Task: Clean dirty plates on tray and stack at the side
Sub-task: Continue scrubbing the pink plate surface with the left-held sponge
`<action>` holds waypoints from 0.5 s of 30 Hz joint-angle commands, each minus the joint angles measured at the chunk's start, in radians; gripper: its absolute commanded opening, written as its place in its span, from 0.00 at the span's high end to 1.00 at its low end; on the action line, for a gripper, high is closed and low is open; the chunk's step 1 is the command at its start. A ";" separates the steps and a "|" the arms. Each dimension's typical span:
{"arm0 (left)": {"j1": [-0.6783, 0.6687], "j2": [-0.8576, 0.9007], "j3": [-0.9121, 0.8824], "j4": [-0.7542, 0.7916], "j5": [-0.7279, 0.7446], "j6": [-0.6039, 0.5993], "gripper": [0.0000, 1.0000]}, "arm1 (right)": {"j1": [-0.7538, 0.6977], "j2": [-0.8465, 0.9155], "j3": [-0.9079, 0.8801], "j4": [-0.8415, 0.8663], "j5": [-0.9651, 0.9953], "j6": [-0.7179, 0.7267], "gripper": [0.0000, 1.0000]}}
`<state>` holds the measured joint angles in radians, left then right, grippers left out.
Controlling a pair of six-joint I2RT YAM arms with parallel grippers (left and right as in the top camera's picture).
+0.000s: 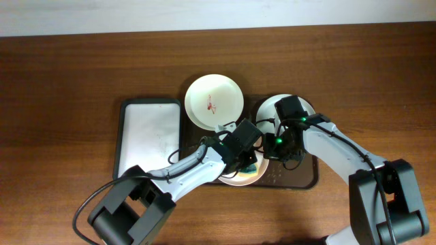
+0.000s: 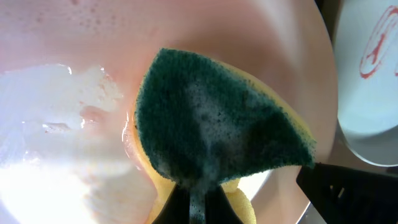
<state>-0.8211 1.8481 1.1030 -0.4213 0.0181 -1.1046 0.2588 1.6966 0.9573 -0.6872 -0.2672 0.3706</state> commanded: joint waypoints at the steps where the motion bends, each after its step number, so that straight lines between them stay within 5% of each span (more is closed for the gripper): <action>1: -0.002 0.051 -0.009 -0.053 -0.045 -0.016 1.00 | 0.004 -0.017 -0.004 -0.005 0.010 0.005 0.96; 11: 0.048 0.037 -0.008 -0.255 -0.118 -0.016 1.00 | 0.003 -0.016 -0.004 -0.005 0.010 0.005 0.96; 15: 0.058 -0.019 -0.006 -0.192 -0.007 0.223 1.00 | 0.003 -0.017 -0.004 -0.008 0.010 0.005 0.96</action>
<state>-0.7853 1.8427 1.1347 -0.6323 -0.0399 -1.0626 0.2588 1.6966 0.9573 -0.6903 -0.2657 0.3702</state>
